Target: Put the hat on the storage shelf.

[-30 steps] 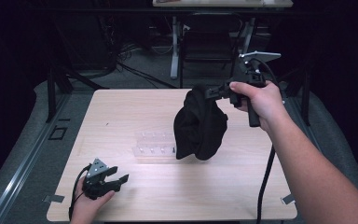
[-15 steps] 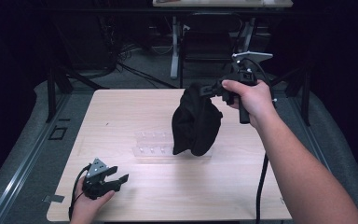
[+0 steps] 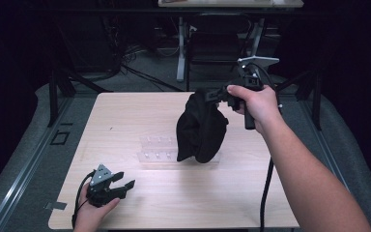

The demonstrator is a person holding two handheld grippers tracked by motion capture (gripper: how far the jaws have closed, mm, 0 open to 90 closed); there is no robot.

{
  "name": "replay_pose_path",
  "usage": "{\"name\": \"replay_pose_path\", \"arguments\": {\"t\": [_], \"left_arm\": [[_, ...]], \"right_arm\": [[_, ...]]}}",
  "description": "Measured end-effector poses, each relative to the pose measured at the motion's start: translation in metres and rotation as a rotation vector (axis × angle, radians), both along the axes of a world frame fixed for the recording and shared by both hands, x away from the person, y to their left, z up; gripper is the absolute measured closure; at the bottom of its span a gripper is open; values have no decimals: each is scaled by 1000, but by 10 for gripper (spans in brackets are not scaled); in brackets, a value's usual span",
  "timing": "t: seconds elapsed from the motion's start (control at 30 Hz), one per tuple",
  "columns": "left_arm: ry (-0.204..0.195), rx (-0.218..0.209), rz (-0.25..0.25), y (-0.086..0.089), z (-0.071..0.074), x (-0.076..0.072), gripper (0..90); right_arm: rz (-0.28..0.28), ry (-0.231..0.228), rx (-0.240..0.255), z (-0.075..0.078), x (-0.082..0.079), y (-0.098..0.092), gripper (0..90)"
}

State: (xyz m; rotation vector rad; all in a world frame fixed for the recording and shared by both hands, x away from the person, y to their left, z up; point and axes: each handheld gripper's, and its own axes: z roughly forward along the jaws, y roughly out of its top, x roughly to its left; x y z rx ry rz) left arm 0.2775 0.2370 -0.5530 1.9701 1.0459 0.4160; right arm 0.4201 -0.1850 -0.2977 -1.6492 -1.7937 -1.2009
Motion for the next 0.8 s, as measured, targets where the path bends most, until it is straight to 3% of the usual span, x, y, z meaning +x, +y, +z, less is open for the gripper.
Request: {"name": "replay_pose_path", "arguments": {"t": [0.2, 0.37, 0.47, 0.8], "left_arm": [[-6, -7, -9, -1, 2, -1, 423], [-45, -15, -28, -9, 8, -4, 435], [-76, 9, -51, -20, 17, -4, 439], [-119, 38, -104, -57, 37, 6, 500]], "right_arm": [[6, 5, 16, -4, -1, 2, 848], [15, -2, 18, -4, -3, 8, 846], [15, -1, 21, -3, -4, 10, 844], [17, -6, 30, -4, -5, 15, 841]]}}
